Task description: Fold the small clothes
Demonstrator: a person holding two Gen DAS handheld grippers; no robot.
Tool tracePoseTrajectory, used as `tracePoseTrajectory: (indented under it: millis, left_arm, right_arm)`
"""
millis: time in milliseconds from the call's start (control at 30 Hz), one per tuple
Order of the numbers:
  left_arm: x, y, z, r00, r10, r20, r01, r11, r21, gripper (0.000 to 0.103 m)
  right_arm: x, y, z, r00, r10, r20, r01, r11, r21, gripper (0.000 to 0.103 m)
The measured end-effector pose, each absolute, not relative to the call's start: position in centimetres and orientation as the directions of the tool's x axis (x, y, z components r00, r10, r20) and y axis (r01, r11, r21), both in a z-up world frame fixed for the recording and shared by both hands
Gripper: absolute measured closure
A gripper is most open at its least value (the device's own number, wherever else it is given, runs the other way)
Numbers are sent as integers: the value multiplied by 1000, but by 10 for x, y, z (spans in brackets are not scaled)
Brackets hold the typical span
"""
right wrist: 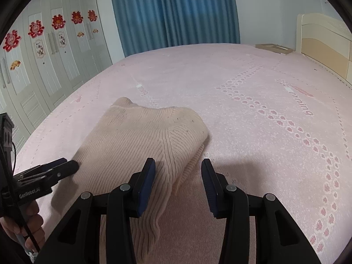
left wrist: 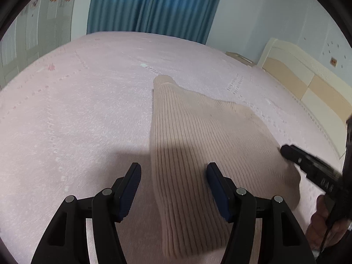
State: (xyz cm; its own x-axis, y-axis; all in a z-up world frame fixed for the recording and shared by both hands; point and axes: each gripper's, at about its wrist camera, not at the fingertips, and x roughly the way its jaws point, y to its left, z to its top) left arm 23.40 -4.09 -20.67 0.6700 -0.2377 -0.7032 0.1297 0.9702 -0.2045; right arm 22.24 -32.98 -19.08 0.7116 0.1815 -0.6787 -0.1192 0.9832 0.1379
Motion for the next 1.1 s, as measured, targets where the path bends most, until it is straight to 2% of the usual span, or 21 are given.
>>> tracePoseTrajectory:
  millis: [200, 500, 567, 667, 733, 867, 933, 1100]
  left_arm:
    - [199, -49, -206, 667, -194, -719, 151, 981, -124, 43]
    - [142, -35, -162, 675, -174, -717, 99, 984, -146, 43]
    - [135, -32, -146, 681, -162, -715, 90, 986, -138, 36]
    - [115, -35, -115, 715, -104, -691, 67, 995, -80, 32]
    - [99, -37, -95, 735, -91, -672, 64, 996, -64, 28]
    - [77, -40, -63, 743, -89, -663, 54, 996, -73, 20]
    - [66, -44, -51, 752, -84, -654, 59, 996, -61, 18]
    - [47, -52, -30, 771, -63, -634, 58, 998, -28, 15]
  right_arm:
    - [197, -333, -190, 703, 173, -690, -95, 984, 150, 61]
    - [137, -340, -156, 674, 157, -722, -30, 982, 186, 61]
    - [122, -339, -139, 672, 159, -724, -34, 982, 185, 60]
    - [97, -336, -109, 700, 148, -699, -42, 985, 167, 48]
    - [79, -333, -89, 719, 139, -681, -46, 987, 153, 34]
    - [58, -328, -60, 718, 147, -680, -59, 987, 151, 29]
    - [48, -326, -47, 713, 116, -692, -37, 991, 128, 15]
    - [24, -322, -16, 747, 102, -657, -46, 994, 102, 5]
